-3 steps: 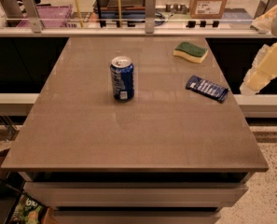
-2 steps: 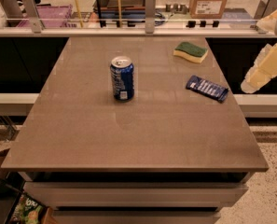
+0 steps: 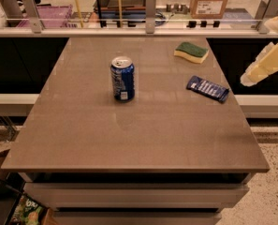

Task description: Move sponge near pepsi can

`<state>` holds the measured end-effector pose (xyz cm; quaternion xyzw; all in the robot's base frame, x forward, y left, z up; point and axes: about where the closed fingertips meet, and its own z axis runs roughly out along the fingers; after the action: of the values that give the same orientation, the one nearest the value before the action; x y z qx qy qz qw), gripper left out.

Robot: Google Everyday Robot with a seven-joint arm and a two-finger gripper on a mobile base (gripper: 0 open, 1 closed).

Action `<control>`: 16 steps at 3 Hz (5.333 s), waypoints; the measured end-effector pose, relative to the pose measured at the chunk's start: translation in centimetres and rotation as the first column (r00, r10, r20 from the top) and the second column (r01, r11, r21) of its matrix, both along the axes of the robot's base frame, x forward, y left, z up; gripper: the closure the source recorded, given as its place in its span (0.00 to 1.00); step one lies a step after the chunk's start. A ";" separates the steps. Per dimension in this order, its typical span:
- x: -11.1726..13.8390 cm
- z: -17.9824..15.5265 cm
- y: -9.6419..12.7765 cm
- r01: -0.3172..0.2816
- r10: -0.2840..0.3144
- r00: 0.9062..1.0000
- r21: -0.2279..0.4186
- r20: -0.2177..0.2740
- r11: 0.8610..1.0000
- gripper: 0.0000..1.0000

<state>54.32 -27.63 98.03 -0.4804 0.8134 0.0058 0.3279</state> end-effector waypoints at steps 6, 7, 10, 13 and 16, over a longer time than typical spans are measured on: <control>8.6 -2.0 -1.9 0.045 -0.075 0.990 0.239 0.117 0.970 0.00; 10.1 -2.3 -2.0 0.010 -0.050 0.990 0.284 0.134 0.959 0.00; 14.4 -5.6 -1.3 -0.029 -0.014 0.993 0.368 0.113 0.929 0.00; 17.6 -7.5 0.3 -0.036 0.001 0.996 0.401 0.089 0.915 0.00; 19.9 -8.6 2.4 -0.040 0.028 0.999 0.375 0.037 0.926 0.00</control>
Offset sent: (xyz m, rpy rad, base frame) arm 0.0631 -0.0158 -0.0217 0.1749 -0.0859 -0.0624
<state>74.20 -25.22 89.39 -0.4228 0.7836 0.1594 0.4264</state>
